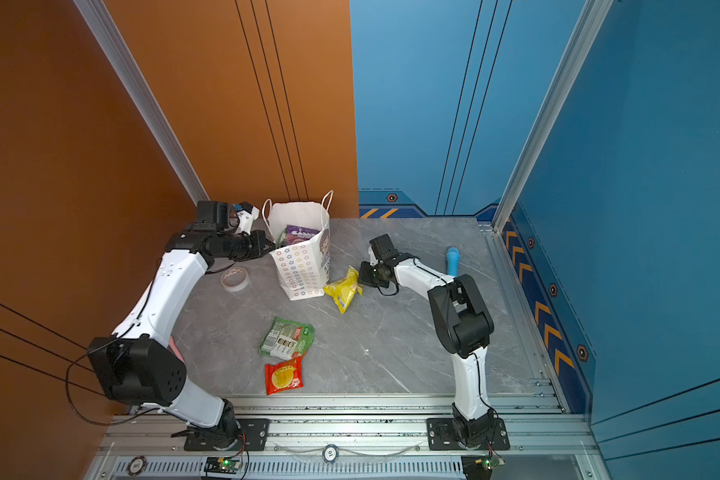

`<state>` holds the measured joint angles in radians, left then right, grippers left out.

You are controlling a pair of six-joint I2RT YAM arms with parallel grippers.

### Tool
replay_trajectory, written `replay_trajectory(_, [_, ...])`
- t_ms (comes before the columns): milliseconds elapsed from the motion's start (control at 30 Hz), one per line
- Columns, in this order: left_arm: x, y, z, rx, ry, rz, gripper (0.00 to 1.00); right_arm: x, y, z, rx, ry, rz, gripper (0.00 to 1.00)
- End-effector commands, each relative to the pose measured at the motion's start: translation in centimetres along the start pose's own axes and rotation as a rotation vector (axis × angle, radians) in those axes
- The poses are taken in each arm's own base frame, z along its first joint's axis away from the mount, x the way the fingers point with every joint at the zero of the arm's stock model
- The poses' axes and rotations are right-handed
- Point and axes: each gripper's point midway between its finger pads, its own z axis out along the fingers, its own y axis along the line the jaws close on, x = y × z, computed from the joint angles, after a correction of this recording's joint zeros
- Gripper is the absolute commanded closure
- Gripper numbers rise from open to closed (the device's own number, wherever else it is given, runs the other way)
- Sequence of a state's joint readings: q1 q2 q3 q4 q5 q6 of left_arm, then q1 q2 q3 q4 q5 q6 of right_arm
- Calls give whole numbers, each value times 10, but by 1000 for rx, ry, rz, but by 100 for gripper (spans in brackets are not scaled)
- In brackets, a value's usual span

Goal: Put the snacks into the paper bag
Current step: 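Lower the right gripper onto the yellow snack bag and grasp it, then lift the yellow bag and carry it over the paper bag with the right gripper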

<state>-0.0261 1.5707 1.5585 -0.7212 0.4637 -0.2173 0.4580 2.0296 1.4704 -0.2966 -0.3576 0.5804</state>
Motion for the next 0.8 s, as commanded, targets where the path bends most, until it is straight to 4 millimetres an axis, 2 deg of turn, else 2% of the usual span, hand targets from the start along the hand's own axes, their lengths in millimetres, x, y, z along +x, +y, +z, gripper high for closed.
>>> replay_trajectory(0, [9,10,-1,-36,24,-13,98,-18,23,-15,-70,-47,-17,100])
replay_trajectory(100, [10,10,0,-35,27,-15,98,-26,39,-36,-91,-79,-31,100])
replay_trajectory(200, [10,11,0,-38,26,-15,98,-33,60,-66,-97,-145,-85,100])
replay_trajectory(300, [10,11,0,-36,27,-16,99,-33,66,-82,-59,-161,-123,100])
replay_trajectory(367, [10,10,-1,-36,25,-15,99,-32,81,-96,-101,-180,-137,100])
replay_trajectory(467, [9,10,-1,-36,24,-14,98,-35,92,-117,-90,-234,-170,100])
replay_trajectory(633, [9,9,-3,-33,20,-12,98,-33,111,-139,-124,-261,-197,100])
replay_trajectory(767, [9,8,-3,-33,18,-10,98,-33,130,-170,-148,-301,-237,100])
